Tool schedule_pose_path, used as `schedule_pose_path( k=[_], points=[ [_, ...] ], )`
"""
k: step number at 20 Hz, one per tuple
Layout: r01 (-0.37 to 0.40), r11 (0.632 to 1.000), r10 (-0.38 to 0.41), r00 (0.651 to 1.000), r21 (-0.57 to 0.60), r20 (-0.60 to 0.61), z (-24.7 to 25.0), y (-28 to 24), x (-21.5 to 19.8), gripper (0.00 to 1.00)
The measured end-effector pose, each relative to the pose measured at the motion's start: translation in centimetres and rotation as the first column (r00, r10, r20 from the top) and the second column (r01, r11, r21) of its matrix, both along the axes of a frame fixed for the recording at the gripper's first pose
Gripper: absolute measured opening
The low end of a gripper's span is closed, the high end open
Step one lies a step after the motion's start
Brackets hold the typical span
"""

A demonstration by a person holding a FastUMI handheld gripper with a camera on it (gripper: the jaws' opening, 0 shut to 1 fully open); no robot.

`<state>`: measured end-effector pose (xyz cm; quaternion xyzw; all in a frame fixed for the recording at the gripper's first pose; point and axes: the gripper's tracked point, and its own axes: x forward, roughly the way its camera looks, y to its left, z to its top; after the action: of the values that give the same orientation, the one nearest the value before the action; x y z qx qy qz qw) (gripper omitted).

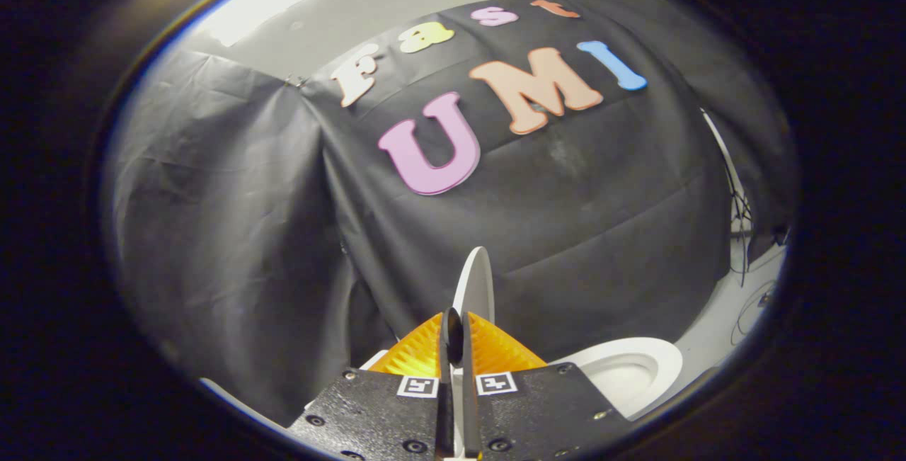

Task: Open the toilet lid.

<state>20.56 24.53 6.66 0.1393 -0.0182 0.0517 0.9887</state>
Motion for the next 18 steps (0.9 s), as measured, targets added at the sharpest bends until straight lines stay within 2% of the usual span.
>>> schedule_pose_path(
  k=[8, 18],
  points=[
    [-0.122, 0.977, 0.121, 0.993, -0.173, -0.016, 0.4, 8.5, 1.2, 0.05],
    [-0.228, 0.933, 0.224, 0.973, -0.277, -0.048, -0.9, 16.6, 2.5, 0.06]
  ],
)
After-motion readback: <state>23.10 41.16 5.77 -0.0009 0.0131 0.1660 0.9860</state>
